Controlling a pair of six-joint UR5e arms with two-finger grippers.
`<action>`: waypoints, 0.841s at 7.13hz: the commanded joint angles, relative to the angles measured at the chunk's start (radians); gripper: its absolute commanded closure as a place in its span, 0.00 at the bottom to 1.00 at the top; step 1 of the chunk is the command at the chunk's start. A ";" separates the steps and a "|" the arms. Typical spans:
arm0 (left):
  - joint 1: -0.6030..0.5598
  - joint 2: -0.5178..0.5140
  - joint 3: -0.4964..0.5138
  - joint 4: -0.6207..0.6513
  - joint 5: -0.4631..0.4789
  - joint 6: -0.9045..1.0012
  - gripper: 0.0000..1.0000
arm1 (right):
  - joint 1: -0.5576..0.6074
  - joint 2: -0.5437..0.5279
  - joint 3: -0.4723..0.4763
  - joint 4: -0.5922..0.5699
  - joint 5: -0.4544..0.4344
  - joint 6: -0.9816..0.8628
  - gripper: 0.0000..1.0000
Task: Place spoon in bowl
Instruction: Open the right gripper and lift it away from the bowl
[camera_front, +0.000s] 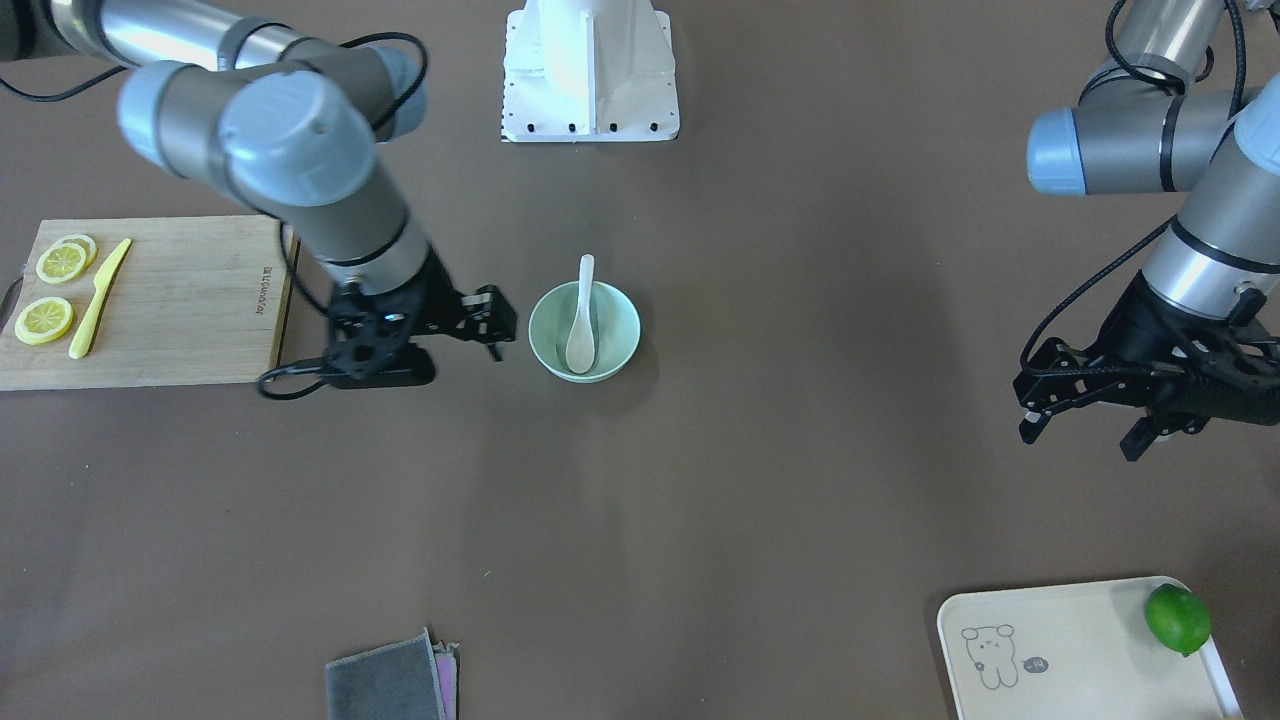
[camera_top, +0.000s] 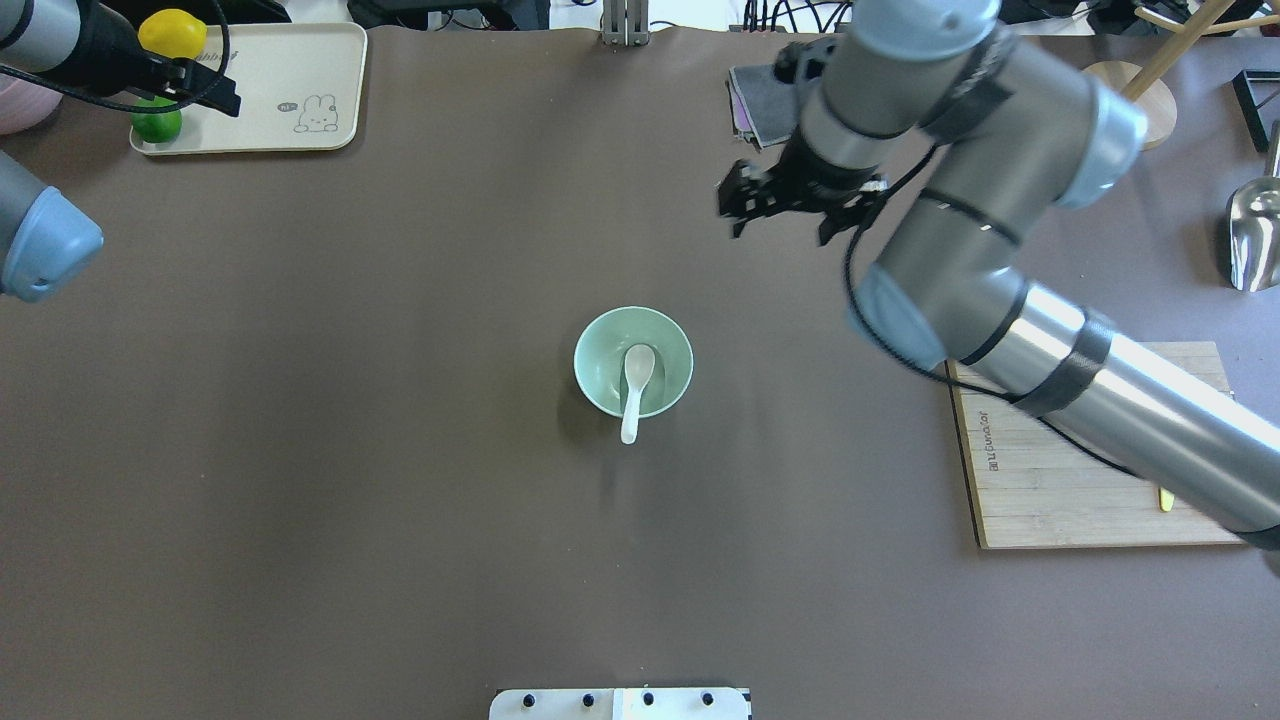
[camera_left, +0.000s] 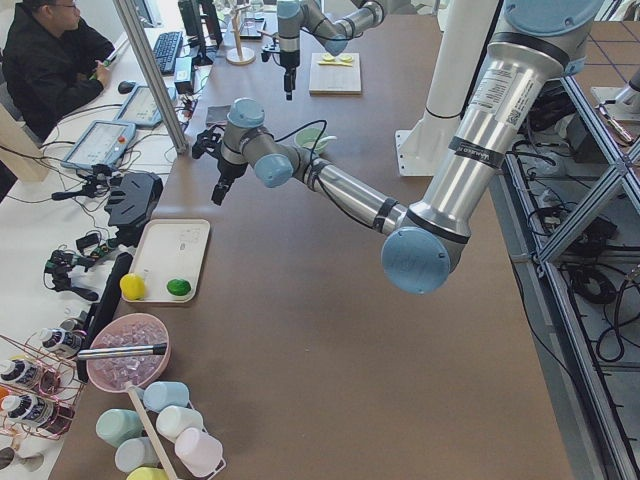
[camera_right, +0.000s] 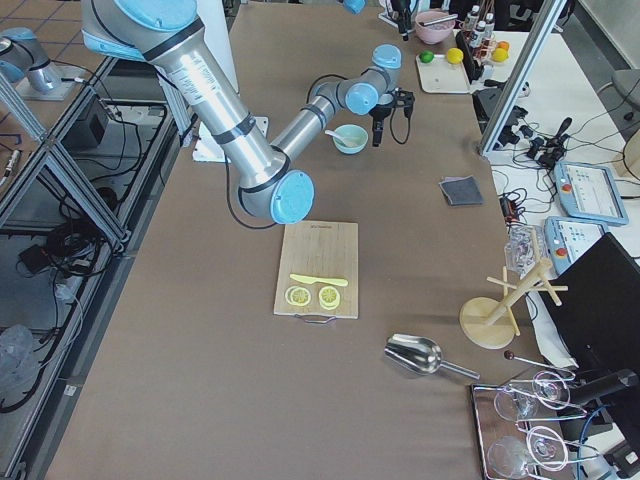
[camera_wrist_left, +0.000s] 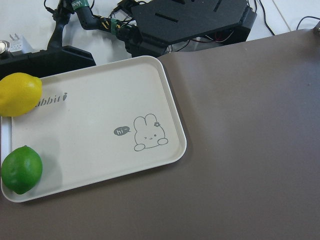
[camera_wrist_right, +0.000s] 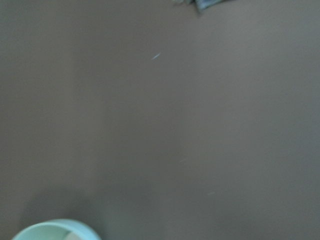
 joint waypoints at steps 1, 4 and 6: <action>-0.001 0.028 -0.002 -0.001 0.001 0.001 0.02 | 0.329 -0.227 -0.011 0.006 0.184 -0.449 0.00; -0.003 0.176 -0.006 -0.092 0.001 0.003 0.02 | 0.537 -0.464 0.002 0.013 0.205 -0.628 0.00; -0.068 0.239 -0.009 -0.074 -0.088 0.110 0.02 | 0.581 -0.534 -0.013 0.000 0.193 -0.772 0.00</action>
